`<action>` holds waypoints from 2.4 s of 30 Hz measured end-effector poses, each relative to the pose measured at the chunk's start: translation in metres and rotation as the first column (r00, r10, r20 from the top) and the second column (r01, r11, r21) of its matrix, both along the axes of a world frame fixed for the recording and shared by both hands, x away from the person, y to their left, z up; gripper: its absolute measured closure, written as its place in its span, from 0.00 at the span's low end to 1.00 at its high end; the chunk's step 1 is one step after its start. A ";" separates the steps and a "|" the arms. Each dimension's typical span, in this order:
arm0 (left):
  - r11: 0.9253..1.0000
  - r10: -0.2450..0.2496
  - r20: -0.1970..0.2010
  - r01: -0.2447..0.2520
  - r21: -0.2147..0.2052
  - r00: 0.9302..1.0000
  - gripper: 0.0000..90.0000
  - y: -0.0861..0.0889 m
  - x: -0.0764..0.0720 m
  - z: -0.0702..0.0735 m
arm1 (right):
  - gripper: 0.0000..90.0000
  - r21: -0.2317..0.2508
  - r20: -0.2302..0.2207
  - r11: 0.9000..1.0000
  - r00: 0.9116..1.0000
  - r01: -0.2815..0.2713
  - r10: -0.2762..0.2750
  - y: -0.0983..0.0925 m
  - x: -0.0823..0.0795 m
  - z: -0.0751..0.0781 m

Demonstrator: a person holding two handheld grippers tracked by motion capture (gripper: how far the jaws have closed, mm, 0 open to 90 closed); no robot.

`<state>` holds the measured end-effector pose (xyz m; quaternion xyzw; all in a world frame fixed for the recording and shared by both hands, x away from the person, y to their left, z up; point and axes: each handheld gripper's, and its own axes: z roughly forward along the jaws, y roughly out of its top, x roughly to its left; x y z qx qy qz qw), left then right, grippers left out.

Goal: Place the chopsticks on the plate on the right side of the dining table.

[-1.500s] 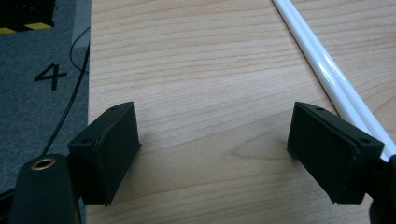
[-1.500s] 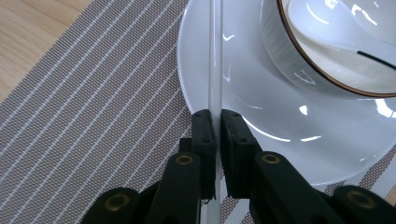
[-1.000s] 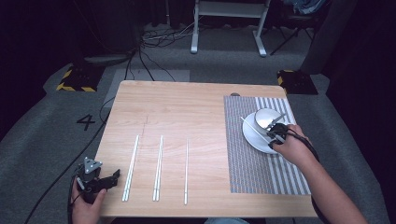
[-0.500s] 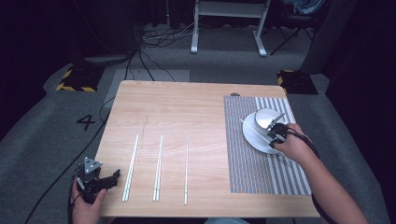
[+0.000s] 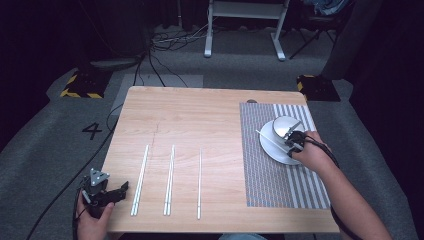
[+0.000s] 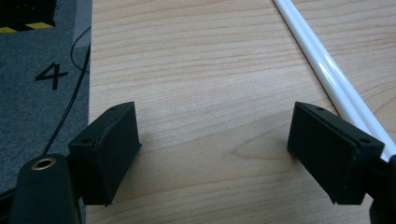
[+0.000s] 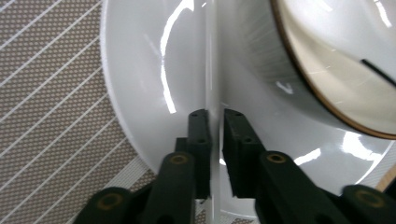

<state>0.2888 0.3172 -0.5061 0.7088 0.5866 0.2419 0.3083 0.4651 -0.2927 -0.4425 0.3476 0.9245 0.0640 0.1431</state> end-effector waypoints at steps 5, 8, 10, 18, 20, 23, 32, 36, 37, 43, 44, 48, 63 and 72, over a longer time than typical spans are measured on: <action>1.000 0.000 0.000 0.000 -0.001 1.000 0.18 0.000 0.000 0.000 | 0.73 0.006 0.022 0.999 0.999 0.040 -0.040 -0.007 0.000 0.001; 1.000 0.000 0.000 0.000 0.000 1.000 0.18 0.000 0.000 0.000 | 0.61 0.024 0.042 0.998 0.998 0.056 -0.057 -0.012 -0.003 0.002; 1.000 0.000 0.000 0.000 -0.001 1.000 0.18 0.000 0.000 0.000 | 0.56 0.031 0.056 0.998 0.997 0.055 -0.057 -0.015 -0.007 0.003; 1.000 0.001 0.001 -0.001 -0.001 1.000 0.18 0.000 0.000 0.000 | 0.46 0.089 0.114 0.993 0.989 0.081 -0.090 -0.037 -0.032 0.006; 1.000 0.000 0.000 0.000 -0.001 1.000 0.18 0.000 0.000 0.000 | 0.46 0.092 0.114 0.991 0.988 0.097 -0.107 -0.044 -0.036 0.003; 1.000 0.001 0.002 -0.001 -0.001 1.000 0.18 0.000 0.000 0.000 | 0.47 0.093 0.110 0.988 0.985 0.123 -0.133 -0.053 -0.038 -0.003; 1.000 0.001 0.000 -0.001 -0.001 1.000 0.18 0.000 0.000 0.000 | 0.49 0.076 0.092 0.981 0.978 0.180 -0.187 -0.074 -0.038 -0.013; 1.000 0.000 0.001 0.000 -0.001 1.000 0.18 0.000 0.000 0.000 | 0.50 0.074 0.098 0.974 0.971 0.212 -0.219 -0.081 -0.035 -0.015; 1.000 0.001 0.001 -0.001 0.000 1.000 0.18 0.000 0.000 0.000 | 0.50 0.076 0.098 0.972 0.968 0.224 -0.230 -0.084 -0.033 -0.015; 1.000 0.000 0.000 0.000 0.000 1.000 0.18 0.000 0.000 0.000 | 0.51 0.075 0.117 0.961 0.955 0.266 -0.274 -0.095 -0.023 -0.018; 1.000 0.000 0.000 0.000 0.000 1.000 0.18 0.000 0.000 0.000 | 0.51 0.071 0.120 0.960 0.953 0.270 -0.277 -0.096 -0.022 -0.019; 1.000 0.003 0.001 -0.003 0.000 1.000 0.18 0.000 0.000 0.000 | 0.53 0.052 0.129 0.958 0.949 0.283 -0.288 -0.098 -0.015 -0.019; 1.000 0.003 0.001 -0.003 0.000 1.000 0.18 0.000 0.000 0.000 | 0.57 0.063 0.174 0.929 0.912 0.365 -0.371 -0.108 0.003 -0.021; 1.000 0.003 0.001 -0.003 0.000 1.000 0.18 0.000 0.000 0.000 | 0.54 0.069 0.213 0.931 0.907 0.357 -0.364 -0.106 0.007 -0.022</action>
